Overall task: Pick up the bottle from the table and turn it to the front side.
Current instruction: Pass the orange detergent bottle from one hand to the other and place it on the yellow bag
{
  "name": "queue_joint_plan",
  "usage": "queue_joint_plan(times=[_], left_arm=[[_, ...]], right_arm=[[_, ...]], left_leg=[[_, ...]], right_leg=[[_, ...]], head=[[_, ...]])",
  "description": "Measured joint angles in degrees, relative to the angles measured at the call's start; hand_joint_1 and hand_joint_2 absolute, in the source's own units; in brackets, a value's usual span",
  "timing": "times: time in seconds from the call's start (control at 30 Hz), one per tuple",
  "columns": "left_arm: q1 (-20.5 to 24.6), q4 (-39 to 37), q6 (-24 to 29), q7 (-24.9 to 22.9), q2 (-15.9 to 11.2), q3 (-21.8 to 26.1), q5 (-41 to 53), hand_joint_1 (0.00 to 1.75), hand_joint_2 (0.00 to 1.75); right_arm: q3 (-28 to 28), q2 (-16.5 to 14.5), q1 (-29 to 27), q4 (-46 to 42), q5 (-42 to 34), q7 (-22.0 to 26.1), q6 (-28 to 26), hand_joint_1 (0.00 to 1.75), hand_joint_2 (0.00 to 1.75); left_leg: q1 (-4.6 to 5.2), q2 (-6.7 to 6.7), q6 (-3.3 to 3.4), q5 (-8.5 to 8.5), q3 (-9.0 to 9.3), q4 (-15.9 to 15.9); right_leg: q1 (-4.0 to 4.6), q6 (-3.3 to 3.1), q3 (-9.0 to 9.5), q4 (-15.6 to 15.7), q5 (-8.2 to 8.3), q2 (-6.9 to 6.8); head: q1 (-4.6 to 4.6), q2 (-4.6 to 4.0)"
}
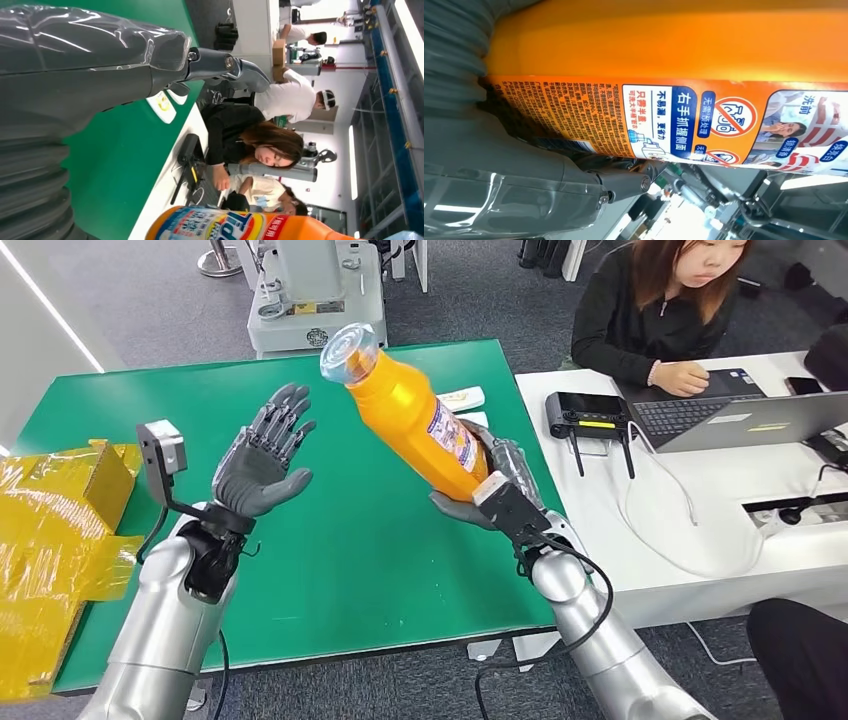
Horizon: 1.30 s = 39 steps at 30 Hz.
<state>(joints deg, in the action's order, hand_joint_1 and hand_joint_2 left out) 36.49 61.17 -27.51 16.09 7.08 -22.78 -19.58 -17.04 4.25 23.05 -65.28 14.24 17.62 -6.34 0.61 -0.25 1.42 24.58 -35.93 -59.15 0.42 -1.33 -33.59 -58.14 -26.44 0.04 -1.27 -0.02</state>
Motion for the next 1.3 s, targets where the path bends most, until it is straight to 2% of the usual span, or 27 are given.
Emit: queue_joint_plan(times=[0.13, 0.5, 0.67, 0.83, 1.0, 1.3], left_arm=[[4.1, -4.3, 0.2, 0.1, 0.1, -1.5, 0.6, 0.0, 1.75], [10.0, -11.8, 0.9, 0.2, 0.3, -2.7, -1.4, 0.0, 1.75], [10.5, -14.2, 0.0, 0.2, 0.0, -2.7, -2.5, 0.0, 1.75], [10.8, -15.8, -0.6, 0.5, -0.7, -2.8, -3.6, 0.0, 1.75], [11.0, -16.4, -0.5, -0.2, -1.0, -3.7, -4.9, 0.0, 1.75], [10.7, -16.3, -0.1, -0.9, -1.6, -4.6, -6.4, 0.0, 1.75]], right_arm=[[-2.3, 0.3, 1.2, 2.6, -1.6, 0.7, -0.3, 1.75, 1.75], [-9.1, -0.3, 1.0, 10.9, -0.4, -0.3, -0.7, 1.75, 1.75], [-10.9, -0.9, 1.5, 15.4, -0.6, 0.4, -1.8, 1.75, 1.75], [-10.8, -0.9, 2.3, 17.2, -4.3, 3.8, -2.9, 1.75, 1.75], [-9.6, -0.7, 3.6, 15.8, -8.6, 6.3, -3.9, 1.75, 1.75], [-7.9, -1.4, 5.5, 11.0, -12.8, 7.2, -4.5, 1.75, 1.75]], left_leg=[[0.0, 0.0, 0.01, 0.04, -0.05, 0.0], [-0.03, -0.01, 0.0, 0.04, -0.18, 0.0], [-0.02, 0.0, 0.0, 0.04, -0.19, 0.0], [-0.01, -0.01, 0.0, 0.04, -0.21, 0.0], [-0.01, -0.01, 0.0, 0.04, -0.22, 0.0], [-0.01, -0.01, 0.0, 0.04, -0.22, 0.0]], right_leg=[[0.0, 0.0, -0.04, 0.0, -0.02, 0.01], [0.02, -0.01, -0.19, 0.0, -0.03, 0.0], [0.01, -0.01, -0.2, 0.0, -0.03, 0.01], [0.01, -0.01, -0.21, 0.0, -0.03, 0.01], [0.0, -0.01, -0.21, 0.0, -0.02, 0.01], [0.01, -0.01, -0.21, 0.0, -0.02, 0.01]], head=[[-0.01, 0.0], [0.01, 0.0], [0.01, 0.0], [0.01, 0.0], [0.01, 0.0], [0.01, 0.0]])
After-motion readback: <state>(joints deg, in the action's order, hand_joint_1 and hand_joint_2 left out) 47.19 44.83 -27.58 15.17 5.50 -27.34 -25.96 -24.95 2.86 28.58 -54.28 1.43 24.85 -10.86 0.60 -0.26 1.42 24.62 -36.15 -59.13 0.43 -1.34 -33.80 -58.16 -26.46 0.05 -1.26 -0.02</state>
